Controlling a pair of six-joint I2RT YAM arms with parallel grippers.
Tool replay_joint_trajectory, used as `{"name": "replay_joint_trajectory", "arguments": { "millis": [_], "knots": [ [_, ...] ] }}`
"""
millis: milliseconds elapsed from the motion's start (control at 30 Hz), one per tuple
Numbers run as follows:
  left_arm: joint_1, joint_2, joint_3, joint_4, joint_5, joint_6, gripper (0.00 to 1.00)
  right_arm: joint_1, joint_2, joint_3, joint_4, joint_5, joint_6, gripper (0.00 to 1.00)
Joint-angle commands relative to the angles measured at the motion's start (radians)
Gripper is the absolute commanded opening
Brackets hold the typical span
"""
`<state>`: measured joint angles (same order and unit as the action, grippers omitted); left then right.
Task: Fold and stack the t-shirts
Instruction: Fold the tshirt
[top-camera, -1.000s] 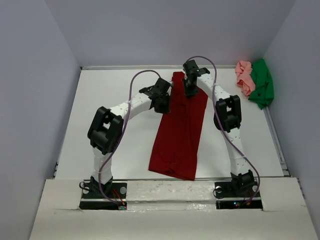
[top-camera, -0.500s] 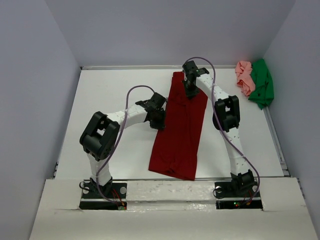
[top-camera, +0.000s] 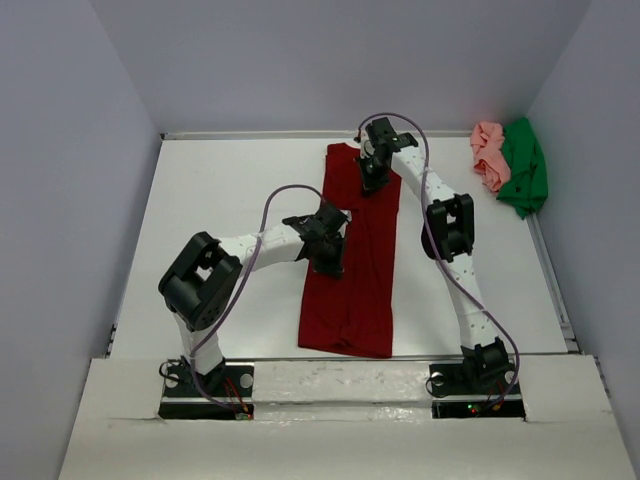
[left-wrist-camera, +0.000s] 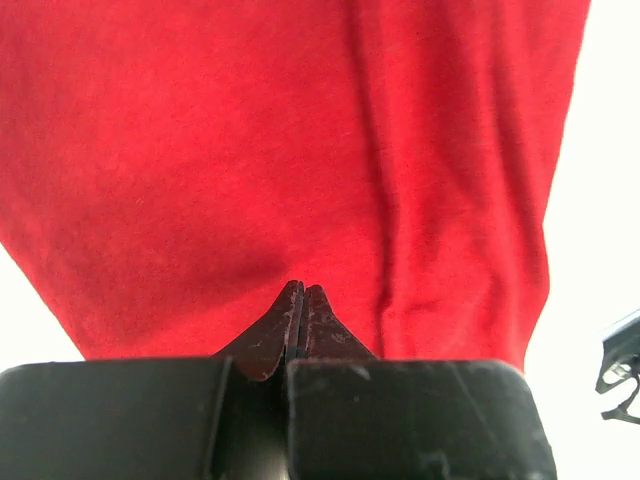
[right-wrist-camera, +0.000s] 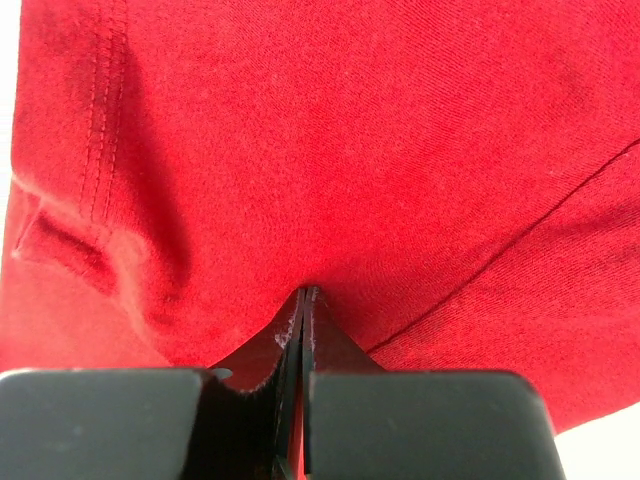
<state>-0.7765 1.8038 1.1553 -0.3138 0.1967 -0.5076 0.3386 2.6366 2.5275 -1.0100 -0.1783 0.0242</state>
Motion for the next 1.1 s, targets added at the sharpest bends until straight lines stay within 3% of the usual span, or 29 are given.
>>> {"name": "replay_joint_trajectory", "arguments": {
  "millis": [0,233,400,600,833,967,1067],
  "knots": [
    [-0.007,-0.087,-0.003,-0.007,-0.005,-0.014,0.0,0.027,0.017,0.037,0.051,-0.141,-0.012,0.0],
    [-0.01,-0.103,-0.038,-0.002,-0.003,-0.029,0.0,0.027,0.013,0.08,0.122,-0.242,-0.049,0.0],
    [-0.017,-0.123,-0.046,-0.016,-0.016,-0.039,0.0,0.027,0.017,0.126,0.151,-0.23,-0.061,0.0],
    [-0.018,-0.167,-0.028,-0.025,-0.081,-0.011,0.0,0.072,-0.225,-0.108,0.29,0.02,-0.09,0.0],
    [-0.017,-0.049,0.237,-0.074,-0.186,0.127,0.0,0.082,-0.447,-0.165,0.151,0.372,0.032,0.0],
    [0.002,0.075,0.395,-0.102,-0.058,0.204,0.0,0.082,-0.632,-0.333,0.076,0.46,0.13,0.0],
    [0.003,0.118,0.422,-0.073,0.036,0.204,0.0,0.082,-0.8,-0.516,0.08,0.471,0.161,0.0]
  ]
}}
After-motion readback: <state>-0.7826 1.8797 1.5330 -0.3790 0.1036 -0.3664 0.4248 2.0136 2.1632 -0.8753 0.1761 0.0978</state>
